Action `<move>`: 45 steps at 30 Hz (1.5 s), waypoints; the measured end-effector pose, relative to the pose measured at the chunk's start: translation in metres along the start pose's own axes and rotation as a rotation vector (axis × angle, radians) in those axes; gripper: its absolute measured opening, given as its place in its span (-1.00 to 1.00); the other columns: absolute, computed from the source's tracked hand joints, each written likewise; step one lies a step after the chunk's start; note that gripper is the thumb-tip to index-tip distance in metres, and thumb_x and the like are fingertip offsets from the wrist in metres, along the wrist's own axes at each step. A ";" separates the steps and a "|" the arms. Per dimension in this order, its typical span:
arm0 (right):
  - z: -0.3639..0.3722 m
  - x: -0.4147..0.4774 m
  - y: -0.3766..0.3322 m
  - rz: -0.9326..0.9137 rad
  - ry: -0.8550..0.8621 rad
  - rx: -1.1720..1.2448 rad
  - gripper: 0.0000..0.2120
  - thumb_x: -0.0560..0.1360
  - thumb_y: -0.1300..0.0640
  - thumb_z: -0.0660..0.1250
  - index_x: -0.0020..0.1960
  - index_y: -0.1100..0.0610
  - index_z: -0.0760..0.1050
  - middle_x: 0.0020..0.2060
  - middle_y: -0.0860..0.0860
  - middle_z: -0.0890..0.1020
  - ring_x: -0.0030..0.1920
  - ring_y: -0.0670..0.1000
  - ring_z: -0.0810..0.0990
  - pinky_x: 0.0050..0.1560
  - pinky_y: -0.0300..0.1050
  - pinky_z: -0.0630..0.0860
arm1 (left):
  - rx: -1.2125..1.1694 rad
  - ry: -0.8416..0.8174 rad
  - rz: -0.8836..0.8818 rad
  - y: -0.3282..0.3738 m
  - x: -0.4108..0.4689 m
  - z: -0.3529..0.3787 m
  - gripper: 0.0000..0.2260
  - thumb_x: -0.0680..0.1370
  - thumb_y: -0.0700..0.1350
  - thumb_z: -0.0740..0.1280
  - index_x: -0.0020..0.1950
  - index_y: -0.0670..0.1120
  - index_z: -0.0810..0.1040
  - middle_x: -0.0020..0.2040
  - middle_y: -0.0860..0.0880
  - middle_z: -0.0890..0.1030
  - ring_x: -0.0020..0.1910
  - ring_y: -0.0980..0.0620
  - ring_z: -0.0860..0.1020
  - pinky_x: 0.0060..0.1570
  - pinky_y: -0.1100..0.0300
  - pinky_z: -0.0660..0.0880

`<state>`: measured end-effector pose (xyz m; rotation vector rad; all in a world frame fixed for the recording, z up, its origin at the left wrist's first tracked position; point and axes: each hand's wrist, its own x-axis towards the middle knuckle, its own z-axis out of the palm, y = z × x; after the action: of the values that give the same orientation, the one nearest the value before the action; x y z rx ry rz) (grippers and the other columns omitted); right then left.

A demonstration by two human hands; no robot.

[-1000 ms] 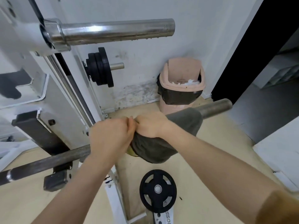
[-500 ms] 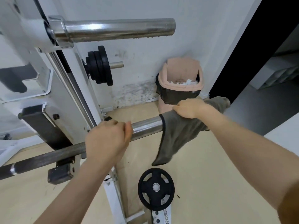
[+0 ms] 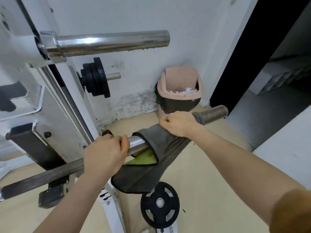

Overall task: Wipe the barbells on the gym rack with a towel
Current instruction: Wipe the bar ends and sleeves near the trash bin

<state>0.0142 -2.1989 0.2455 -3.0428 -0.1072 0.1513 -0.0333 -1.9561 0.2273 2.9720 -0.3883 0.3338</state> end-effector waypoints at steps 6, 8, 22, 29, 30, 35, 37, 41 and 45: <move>-0.003 0.005 0.102 0.515 0.203 0.021 -0.64 0.51 -0.08 0.09 -0.15 0.04 0.61 0.05 0.06 0.62 0.23 0.12 0.45 0.31 0.10 0.23 | 0.030 -0.121 -0.062 0.002 0.014 0.008 -0.60 0.61 0.10 -0.06 -0.16 -0.04 0.46 -0.34 0.00 0.43 -0.32 -0.06 0.42 -0.29 0.10 0.36; -0.001 0.005 0.116 0.689 0.328 0.185 -0.69 0.46 -0.03 0.15 0.00 0.02 0.63 0.12 0.04 0.58 0.28 0.14 0.40 0.33 0.12 0.28 | 0.103 -0.144 -0.020 0.004 0.021 0.005 -0.66 0.63 0.05 -0.05 -0.18 -0.03 0.40 -0.36 0.02 0.42 -0.32 -0.05 0.46 -0.29 0.10 0.42; -0.004 0.007 0.164 0.919 0.376 1.347 -0.92 0.41 0.16 0.31 -0.17 0.19 0.49 -0.26 0.13 0.56 -0.26 0.10 0.55 -0.24 -0.09 0.46 | 0.270 -0.236 0.217 0.056 0.049 0.025 -0.74 0.62 -0.03 -0.06 0.21 -0.01 0.34 -0.34 0.03 0.35 -0.43 -0.02 0.36 -0.51 0.17 0.27; 0.044 -0.001 0.122 0.744 0.700 2.361 -0.36 0.47 -0.40 0.10 0.23 0.05 0.57 0.13 0.12 0.64 0.14 0.16 0.58 0.24 0.08 0.48 | 0.213 -0.244 0.113 0.059 0.049 0.020 -0.87 0.61 -0.05 -0.01 0.11 0.01 0.27 -0.32 0.00 0.42 -0.35 -0.04 0.44 -0.38 0.09 0.46; 0.044 0.000 0.117 0.748 0.730 2.368 -0.32 0.47 -0.43 0.07 0.25 0.04 0.55 0.16 0.10 0.63 0.15 0.15 0.58 0.25 0.08 0.47 | 0.192 -0.241 0.085 0.058 0.049 0.020 -0.83 0.61 -0.03 -0.03 0.09 0.01 0.31 -0.32 -0.01 0.42 -0.36 -0.05 0.42 -0.40 0.11 0.41; 0.042 -0.003 0.095 0.935 0.746 2.222 -0.36 0.50 -0.38 0.13 0.31 0.09 0.45 0.13 0.09 0.61 0.06 0.12 0.59 0.15 0.06 0.54 | 0.196 -0.225 0.022 0.063 0.047 0.018 -0.67 0.59 0.02 -0.11 -0.07 -0.03 0.42 -0.39 -0.01 0.42 -0.46 0.00 0.32 -0.47 0.19 0.15; 0.044 -0.007 0.080 0.992 0.720 2.135 -0.36 0.53 -0.33 0.14 0.42 0.10 0.31 0.15 0.10 0.58 0.10 0.14 0.57 0.18 0.13 0.52 | 0.215 -0.195 0.020 0.065 0.043 0.017 -0.61 0.60 0.01 -0.13 -0.04 -0.05 0.47 -0.39 -0.01 0.41 -0.47 0.01 0.31 -0.48 0.20 0.12; 0.043 -0.011 0.062 0.971 0.706 2.066 -0.45 0.61 -0.19 0.05 0.50 0.07 0.13 0.27 0.10 0.48 0.23 0.16 0.50 0.29 0.19 0.44 | 0.261 -0.161 0.120 0.063 0.039 0.018 -0.74 0.62 -0.04 -0.05 0.11 -0.03 0.40 -0.38 0.01 0.37 -0.48 0.01 0.30 -0.51 0.20 0.16; 0.046 -0.028 0.063 0.975 0.598 1.648 -0.54 0.65 -0.07 0.00 0.38 0.21 0.31 0.24 0.18 0.52 0.20 0.20 0.51 0.26 0.15 0.45 | 0.082 -0.162 0.080 0.059 0.041 0.020 -0.74 0.63 0.03 -0.06 0.00 -0.03 0.36 -0.37 0.00 0.44 -0.43 -0.05 0.43 -0.37 0.11 0.48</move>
<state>-0.0137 -2.2594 0.1967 -1.1807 0.9695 -0.4011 -0.0066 -2.0250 0.2228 3.0799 -0.5249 0.1196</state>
